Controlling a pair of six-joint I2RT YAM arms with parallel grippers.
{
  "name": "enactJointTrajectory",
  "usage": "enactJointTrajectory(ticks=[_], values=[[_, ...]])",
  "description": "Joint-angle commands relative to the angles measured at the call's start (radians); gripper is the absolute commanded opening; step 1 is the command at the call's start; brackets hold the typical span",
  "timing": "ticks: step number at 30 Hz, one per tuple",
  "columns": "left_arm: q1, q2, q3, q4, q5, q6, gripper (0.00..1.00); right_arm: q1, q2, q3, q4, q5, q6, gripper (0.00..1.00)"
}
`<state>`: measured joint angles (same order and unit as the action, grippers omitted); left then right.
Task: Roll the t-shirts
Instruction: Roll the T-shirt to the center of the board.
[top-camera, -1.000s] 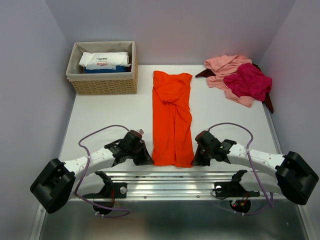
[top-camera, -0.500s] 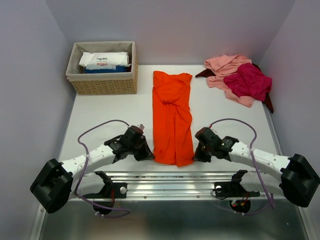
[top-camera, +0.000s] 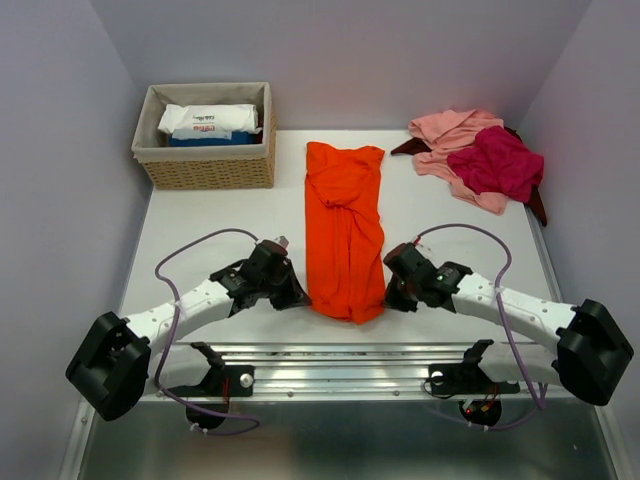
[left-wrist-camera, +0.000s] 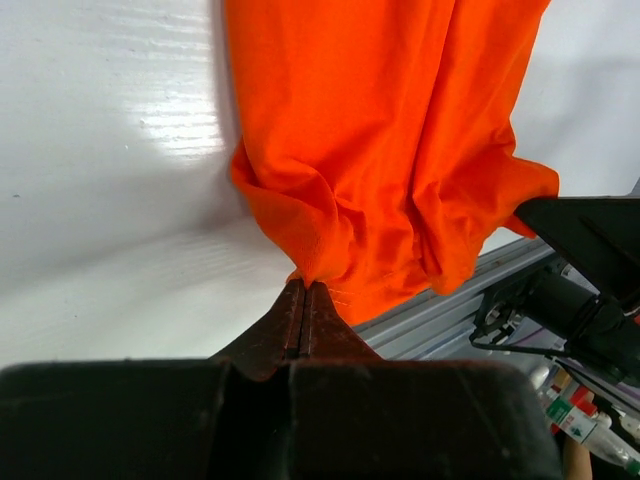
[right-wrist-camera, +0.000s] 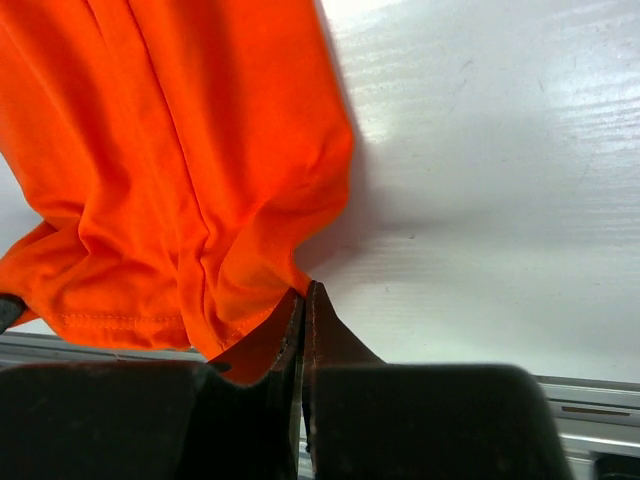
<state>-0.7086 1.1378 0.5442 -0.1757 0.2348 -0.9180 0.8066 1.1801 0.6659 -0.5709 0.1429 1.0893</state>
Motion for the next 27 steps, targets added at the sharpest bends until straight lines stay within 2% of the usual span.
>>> enactJointTrajectory(ticks=[1,10,27], values=[[0.021,0.014,0.043,0.018,-0.02,0.015,0.0,0.006,0.016,0.061,-0.007,0.069,-0.016,0.01],[0.032,0.03,0.025,0.044,0.0,0.005,0.0,0.006,0.027,0.073,-0.006,0.084,-0.014,0.01],[0.095,0.143,0.095,0.107,-0.028,0.021,0.0,-0.032,0.148,0.169,0.022,0.144,-0.089,0.01]])
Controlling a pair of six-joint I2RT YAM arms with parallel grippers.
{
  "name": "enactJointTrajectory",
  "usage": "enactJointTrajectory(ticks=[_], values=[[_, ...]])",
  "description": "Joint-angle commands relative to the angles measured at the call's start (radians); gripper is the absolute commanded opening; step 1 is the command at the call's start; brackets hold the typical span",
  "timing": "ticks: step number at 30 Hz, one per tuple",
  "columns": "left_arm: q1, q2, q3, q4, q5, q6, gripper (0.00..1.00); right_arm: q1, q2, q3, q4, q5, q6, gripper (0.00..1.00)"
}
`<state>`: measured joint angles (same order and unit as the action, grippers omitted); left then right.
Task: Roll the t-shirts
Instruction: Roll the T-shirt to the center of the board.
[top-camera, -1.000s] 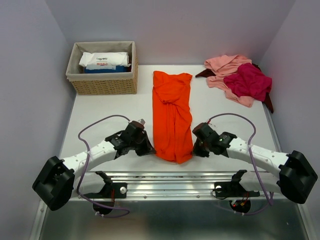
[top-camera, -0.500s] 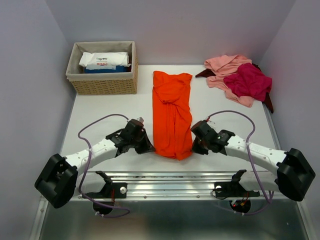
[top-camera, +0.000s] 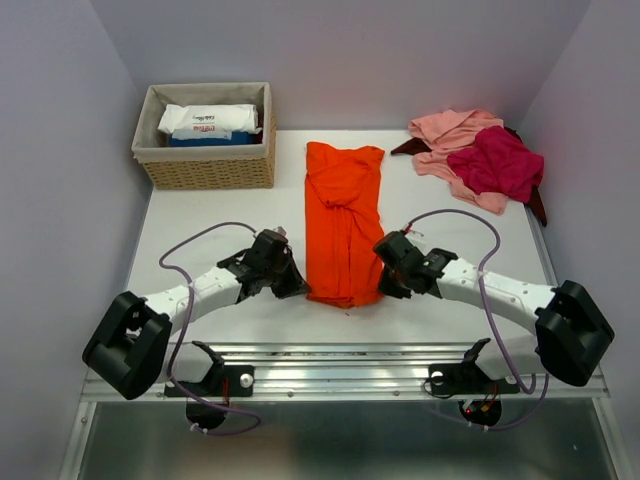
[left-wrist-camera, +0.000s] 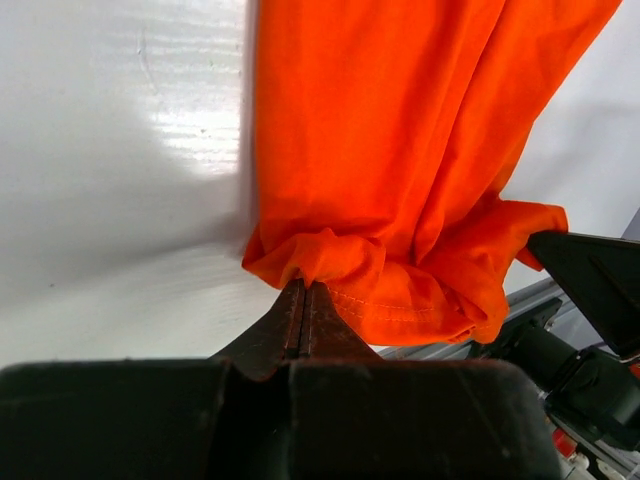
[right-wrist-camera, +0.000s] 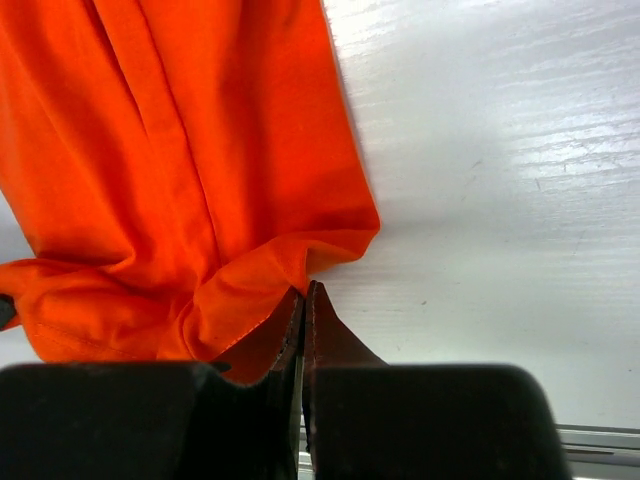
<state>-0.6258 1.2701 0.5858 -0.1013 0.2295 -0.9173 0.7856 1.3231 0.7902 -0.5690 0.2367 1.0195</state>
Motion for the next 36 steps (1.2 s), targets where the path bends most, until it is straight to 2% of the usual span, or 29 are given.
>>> enactJointTrajectory(ticks=[1,9,15,16,18,19,20,23,27,29,32,33,36], values=[[0.017,0.018,0.065,0.034,-0.025,0.024,0.0,-0.011,0.011,0.049,0.02,0.055,-0.021,0.01],[0.041,0.069,0.117,0.012,-0.053,0.061,0.0,-0.04,0.041,0.064,0.031,0.067,-0.029,0.02],[0.054,0.107,0.152,0.003,-0.079,0.087,0.0,-0.06,0.071,0.081,0.064,0.069,-0.039,0.09],[0.058,0.115,0.175,-0.006,-0.079,0.103,0.03,-0.069,0.076,0.089,0.066,0.078,-0.038,0.19],[0.06,0.14,0.201,-0.026,-0.088,0.116,0.11,-0.069,0.077,0.11,0.067,0.087,-0.035,0.33],[0.058,0.15,0.229,-0.052,-0.097,0.13,0.26,-0.069,0.071,0.115,0.066,0.101,-0.033,0.46],[0.06,0.15,0.241,-0.066,-0.105,0.139,0.3,-0.069,0.05,0.116,0.066,0.108,-0.029,0.52],[0.06,0.126,0.265,-0.101,-0.137,0.156,0.51,-0.069,0.005,0.11,0.064,0.13,-0.025,0.57],[0.058,0.078,0.281,-0.149,-0.18,0.164,0.54,-0.069,-0.061,0.087,0.055,0.116,-0.035,0.56],[0.057,0.039,0.269,-0.156,-0.194,0.158,0.54,-0.069,-0.076,0.067,0.047,0.073,-0.044,0.54],[0.035,-0.018,0.227,-0.155,-0.213,0.147,0.49,-0.069,-0.084,0.035,0.032,0.033,-0.05,0.36],[0.029,-0.031,0.218,-0.153,-0.211,0.15,0.34,-0.069,-0.087,0.026,0.034,0.029,-0.05,0.24],[-0.003,-0.066,0.171,-0.14,-0.184,0.156,0.0,-0.069,-0.085,0.0,0.081,-0.04,-0.085,0.12]])
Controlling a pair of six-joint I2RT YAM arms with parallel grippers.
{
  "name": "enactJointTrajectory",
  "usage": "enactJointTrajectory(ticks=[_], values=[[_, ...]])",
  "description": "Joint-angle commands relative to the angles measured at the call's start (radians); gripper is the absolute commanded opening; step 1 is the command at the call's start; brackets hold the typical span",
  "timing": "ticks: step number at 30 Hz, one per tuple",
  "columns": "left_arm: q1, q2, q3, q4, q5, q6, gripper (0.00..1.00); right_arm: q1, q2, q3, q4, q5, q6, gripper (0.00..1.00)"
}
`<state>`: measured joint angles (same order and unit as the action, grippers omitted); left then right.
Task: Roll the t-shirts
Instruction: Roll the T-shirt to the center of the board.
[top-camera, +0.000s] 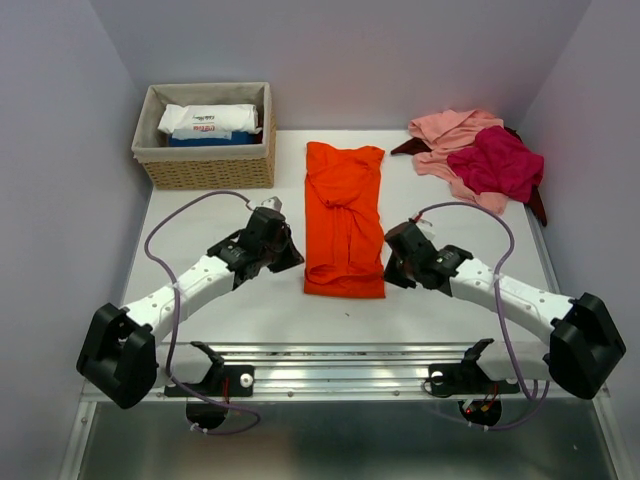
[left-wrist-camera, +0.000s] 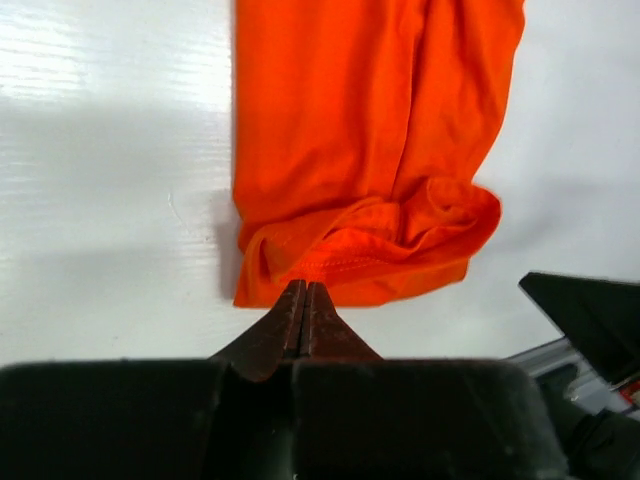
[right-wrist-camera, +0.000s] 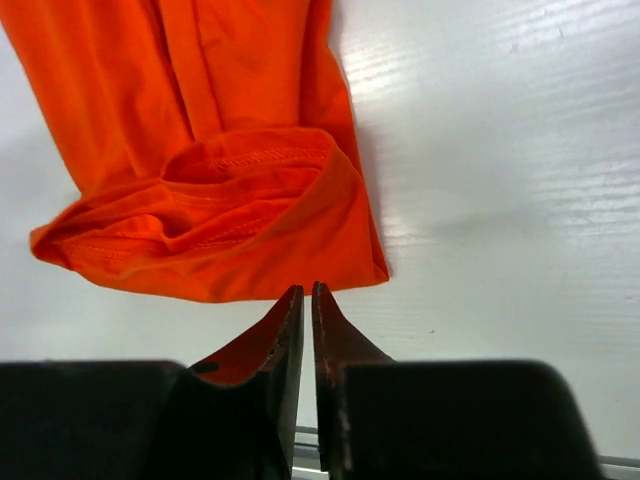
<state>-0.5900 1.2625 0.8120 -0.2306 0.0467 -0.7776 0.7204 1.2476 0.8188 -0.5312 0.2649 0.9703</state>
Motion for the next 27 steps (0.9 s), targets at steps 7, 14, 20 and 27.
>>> enactJointTrajectory(ticks=[7,14,20,27], values=[[-0.053,-0.071,-0.119,0.004,0.035,0.02,0.0,0.131,0.167,0.098,0.086,-0.116,-0.087,0.01],[-0.05,-0.116,-0.119,-0.047,-0.036,-0.015,0.0,0.177,0.306,0.195,0.165,-0.173,-0.117,0.01],[-0.042,-0.158,-0.131,-0.062,-0.036,-0.032,0.0,0.186,0.421,0.249,0.184,-0.168,-0.128,0.01],[-0.039,-0.202,-0.154,-0.069,-0.065,-0.049,0.0,0.186,0.487,0.304,0.22,-0.119,-0.124,0.01]])
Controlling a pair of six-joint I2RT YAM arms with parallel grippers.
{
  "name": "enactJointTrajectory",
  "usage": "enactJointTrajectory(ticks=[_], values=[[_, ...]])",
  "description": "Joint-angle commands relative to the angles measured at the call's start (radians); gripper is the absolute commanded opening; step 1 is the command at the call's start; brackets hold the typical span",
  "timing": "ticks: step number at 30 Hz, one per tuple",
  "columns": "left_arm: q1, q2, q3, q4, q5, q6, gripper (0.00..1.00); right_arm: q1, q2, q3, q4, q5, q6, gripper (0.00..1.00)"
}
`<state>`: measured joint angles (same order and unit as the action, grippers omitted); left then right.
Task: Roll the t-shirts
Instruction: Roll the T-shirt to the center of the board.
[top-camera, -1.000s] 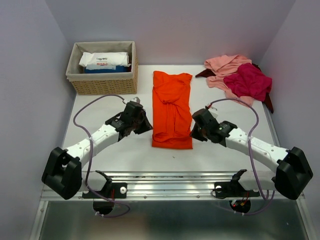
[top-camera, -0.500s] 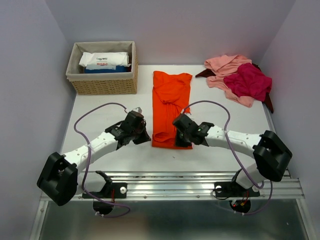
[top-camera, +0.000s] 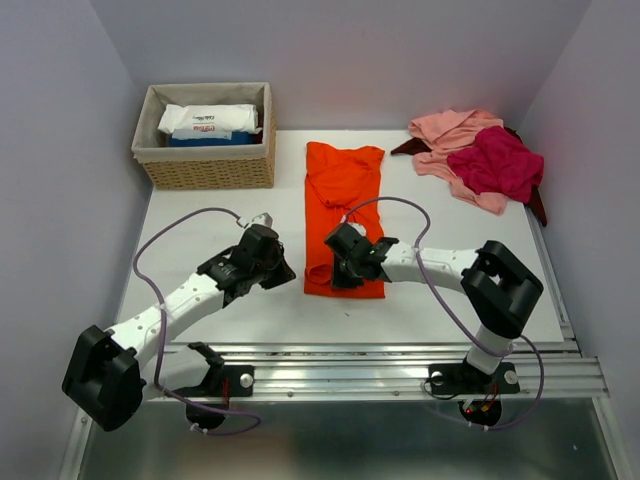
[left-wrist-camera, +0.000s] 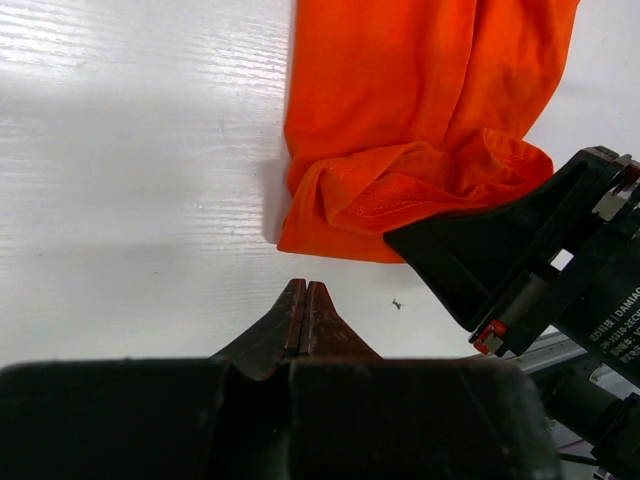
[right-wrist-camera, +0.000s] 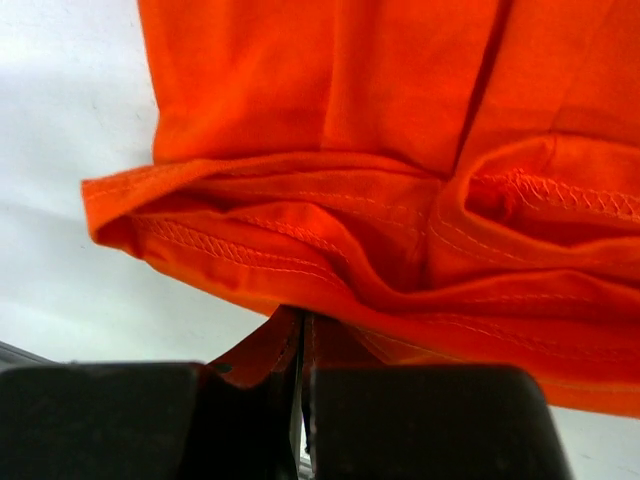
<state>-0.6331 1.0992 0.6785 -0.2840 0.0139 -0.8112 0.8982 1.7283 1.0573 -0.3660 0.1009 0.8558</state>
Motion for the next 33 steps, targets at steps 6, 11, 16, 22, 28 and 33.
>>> enactJointTrajectory(ticks=[6,11,16,22,28,33], values=[[0.003,-0.061,-0.048,-0.006,-0.019,-0.014,0.0,-0.025,0.043,0.102,0.055,0.092,-0.006,0.01],[0.004,-0.036,-0.066,0.025,0.046,0.007,0.0,-0.059,0.108,0.139,0.065,0.095,-0.026,0.01],[0.004,0.013,-0.057,0.08,0.081,0.023,0.0,-0.079,0.145,0.182,0.073,0.095,-0.044,0.01],[0.004,0.091,-0.004,0.15,0.133,0.043,0.0,-0.088,0.013,0.135,0.072,0.128,-0.049,0.02],[0.004,0.203,0.058,0.209,0.156,0.056,0.0,-0.125,-0.2,-0.035,0.033,0.155,-0.049,0.04],[0.004,0.272,0.095,0.232,0.147,0.064,0.0,-0.134,-0.268,-0.155,-0.004,0.135,-0.029,0.04]])
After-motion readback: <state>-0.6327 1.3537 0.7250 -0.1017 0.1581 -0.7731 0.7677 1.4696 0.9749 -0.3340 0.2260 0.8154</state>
